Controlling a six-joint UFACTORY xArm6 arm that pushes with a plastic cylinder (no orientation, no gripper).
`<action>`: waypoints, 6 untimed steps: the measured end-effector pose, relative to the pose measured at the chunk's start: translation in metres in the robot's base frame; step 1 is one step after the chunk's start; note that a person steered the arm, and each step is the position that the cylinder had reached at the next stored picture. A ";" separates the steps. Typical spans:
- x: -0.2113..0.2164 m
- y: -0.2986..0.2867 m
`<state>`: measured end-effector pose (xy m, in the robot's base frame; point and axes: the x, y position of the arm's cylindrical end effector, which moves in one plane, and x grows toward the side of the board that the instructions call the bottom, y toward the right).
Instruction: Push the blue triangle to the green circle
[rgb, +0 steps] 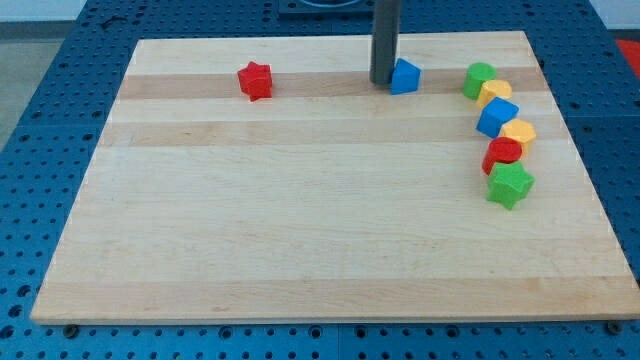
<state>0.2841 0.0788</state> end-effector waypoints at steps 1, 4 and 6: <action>-0.001 0.008; 0.024 -0.003; 0.005 0.020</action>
